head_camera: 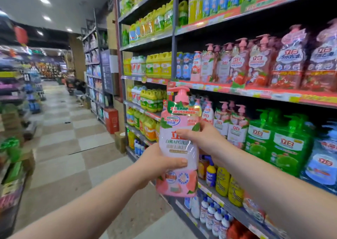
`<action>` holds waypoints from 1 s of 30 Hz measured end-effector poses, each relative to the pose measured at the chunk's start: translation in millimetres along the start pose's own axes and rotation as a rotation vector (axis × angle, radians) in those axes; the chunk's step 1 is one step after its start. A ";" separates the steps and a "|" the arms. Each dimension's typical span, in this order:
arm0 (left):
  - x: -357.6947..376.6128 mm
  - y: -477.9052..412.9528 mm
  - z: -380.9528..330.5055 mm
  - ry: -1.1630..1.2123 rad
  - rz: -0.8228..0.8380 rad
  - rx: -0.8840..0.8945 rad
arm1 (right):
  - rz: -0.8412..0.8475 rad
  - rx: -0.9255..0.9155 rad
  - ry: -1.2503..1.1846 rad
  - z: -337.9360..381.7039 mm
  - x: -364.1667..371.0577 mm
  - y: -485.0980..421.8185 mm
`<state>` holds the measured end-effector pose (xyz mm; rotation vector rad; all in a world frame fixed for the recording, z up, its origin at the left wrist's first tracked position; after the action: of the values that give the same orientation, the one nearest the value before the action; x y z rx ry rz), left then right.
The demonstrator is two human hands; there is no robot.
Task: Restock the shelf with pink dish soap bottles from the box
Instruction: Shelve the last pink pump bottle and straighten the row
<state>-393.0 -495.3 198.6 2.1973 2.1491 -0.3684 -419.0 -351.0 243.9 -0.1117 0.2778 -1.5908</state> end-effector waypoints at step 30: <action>64.0 -478.9 -39.6 -0.006 0.410 0.344 | -0.561 -0.088 0.284 -7.1 -65.2 -388.2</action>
<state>-861.4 -407.8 287.6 2.7295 1.6645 -0.7583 -794.1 -278.7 339.0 -0.0303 0.5740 -2.1559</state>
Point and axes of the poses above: each hand's wrist, its own y-axis away from the middle knuckle, its own x-axis out of the palm, z = x × y, the point moved 4 cm from there along -y, towards the middle knuckle, and after that the axes turned 10 degrees about -z, right-handed, at the moved point
